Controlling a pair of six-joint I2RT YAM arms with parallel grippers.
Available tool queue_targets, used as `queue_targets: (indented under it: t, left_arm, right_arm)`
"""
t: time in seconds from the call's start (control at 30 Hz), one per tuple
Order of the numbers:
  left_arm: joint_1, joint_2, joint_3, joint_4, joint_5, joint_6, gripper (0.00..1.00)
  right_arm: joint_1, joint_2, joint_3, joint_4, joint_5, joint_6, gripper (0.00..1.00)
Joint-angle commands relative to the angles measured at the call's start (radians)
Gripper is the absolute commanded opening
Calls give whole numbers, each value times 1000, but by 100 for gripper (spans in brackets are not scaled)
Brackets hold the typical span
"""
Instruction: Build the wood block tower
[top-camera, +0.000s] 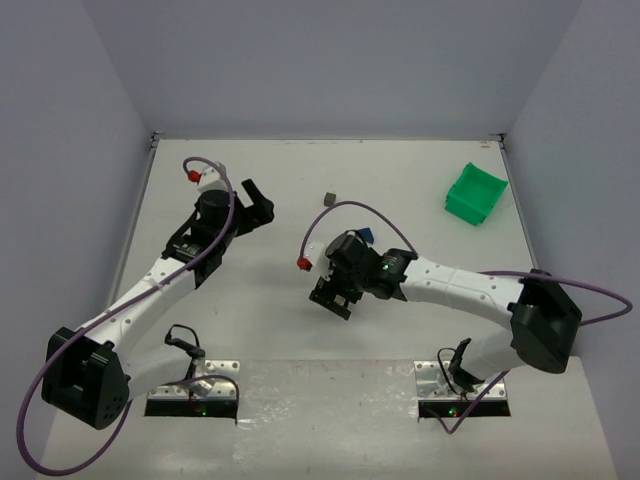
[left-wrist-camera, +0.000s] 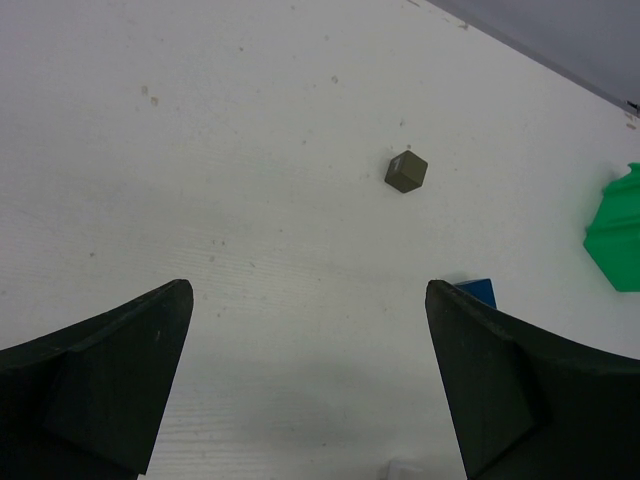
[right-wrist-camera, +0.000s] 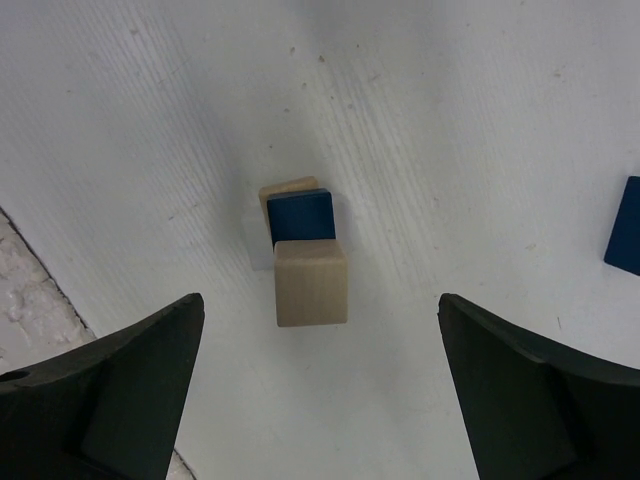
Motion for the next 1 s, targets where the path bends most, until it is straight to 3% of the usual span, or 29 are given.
queue_targets:
  t: [0.0,0.37,0.53,0.97]
  left_arm:
    - [3,4,18,40,24,-8,100]
    - [3,3,6,21,48,-29,100]
    - [3,-13,-2,29,45,-25,100]
    - [3,-7,2,26,33,-19,100]
  right_arm:
    - [6,-114,38,6,40,92,99]
    - [-16,-405,-180,-70,383,559,99]
    - [-65,-439,-252,-70,346,613,99]
    - [-167,-279,-308,105,194,609,99]
